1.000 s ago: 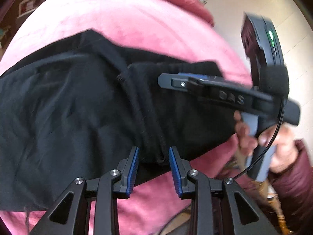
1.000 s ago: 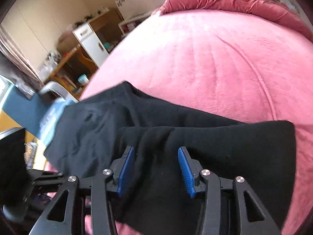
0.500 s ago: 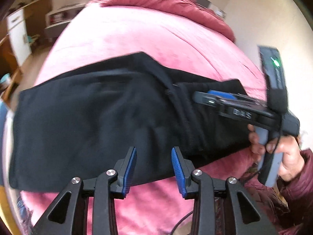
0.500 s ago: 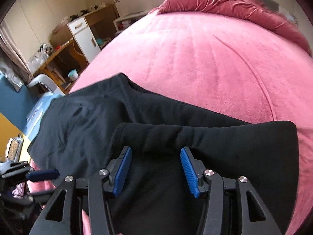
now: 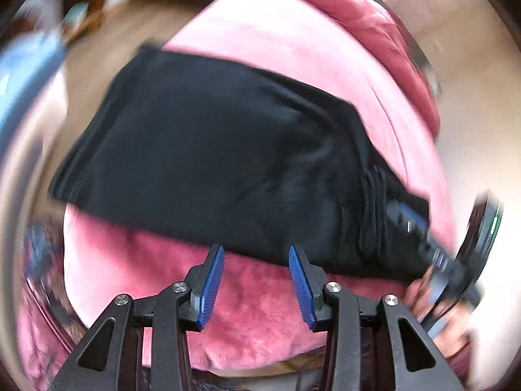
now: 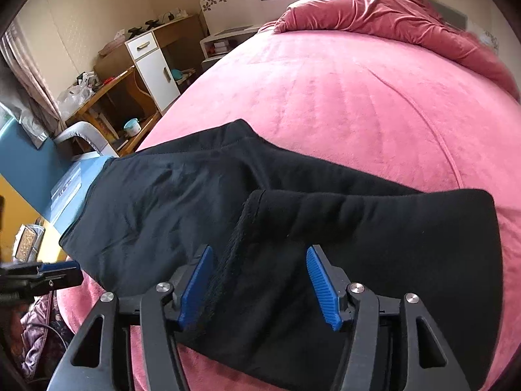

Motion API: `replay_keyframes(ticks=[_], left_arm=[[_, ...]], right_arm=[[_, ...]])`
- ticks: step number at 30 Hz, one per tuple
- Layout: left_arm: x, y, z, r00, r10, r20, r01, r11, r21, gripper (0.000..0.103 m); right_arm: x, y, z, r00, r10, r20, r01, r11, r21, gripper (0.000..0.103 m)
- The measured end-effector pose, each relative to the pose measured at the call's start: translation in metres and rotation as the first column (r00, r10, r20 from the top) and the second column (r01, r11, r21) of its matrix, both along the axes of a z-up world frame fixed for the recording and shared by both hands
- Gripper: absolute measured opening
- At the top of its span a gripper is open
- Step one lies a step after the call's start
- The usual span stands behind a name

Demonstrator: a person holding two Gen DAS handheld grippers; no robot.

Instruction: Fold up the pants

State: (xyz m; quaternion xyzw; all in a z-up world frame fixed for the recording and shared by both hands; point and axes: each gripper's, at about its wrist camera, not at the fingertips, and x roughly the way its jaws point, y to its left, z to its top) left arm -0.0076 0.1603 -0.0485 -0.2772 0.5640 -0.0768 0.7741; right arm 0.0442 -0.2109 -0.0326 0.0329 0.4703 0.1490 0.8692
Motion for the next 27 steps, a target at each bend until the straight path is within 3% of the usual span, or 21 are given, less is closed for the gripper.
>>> replay_keyframes(ticks=[3,6,13,20,23,27], left_arm=[[-0.01,0.042,-0.018,0.982,0.168,-0.087,-0.18,0.971,-0.155,0.041],[-0.016,0.065,-0.029,0.957,0.262,-0.121,-0.283,0.934,-0.217,0.04],[-0.014,0.096,-0.052,0.888,0.426,-0.173,-0.459,0.844,-0.277,0.04],[-0.006,0.107,-0.063,0.851,0.488,-0.195,-0.525,0.806,-0.272,0.038],[0.002,0.107,-0.055,0.861,0.486,-0.149,-0.508,0.826,-0.243,0.017],[0.011,0.092,-0.033,0.905,0.424,-0.021,-0.422,0.893,-0.155,0.015]], right_arm=[[-0.002,0.001,-0.002,1.0,-0.004,-0.002,0.004,1.0,0.002,0.063],[-0.002,-0.001,-0.003,1.0,-0.012,-0.008,0.012,1.0,0.007,0.064],[-0.001,-0.003,-0.006,0.999,-0.026,-0.019,0.026,0.999,0.021,0.064],[-0.001,-0.005,-0.004,0.999,-0.037,-0.017,0.038,0.999,0.025,0.064],[-0.002,-0.006,-0.003,0.999,-0.038,-0.017,0.039,0.999,0.024,0.064],[-0.002,-0.008,-0.004,0.999,-0.045,-0.018,0.046,0.999,0.019,0.064]])
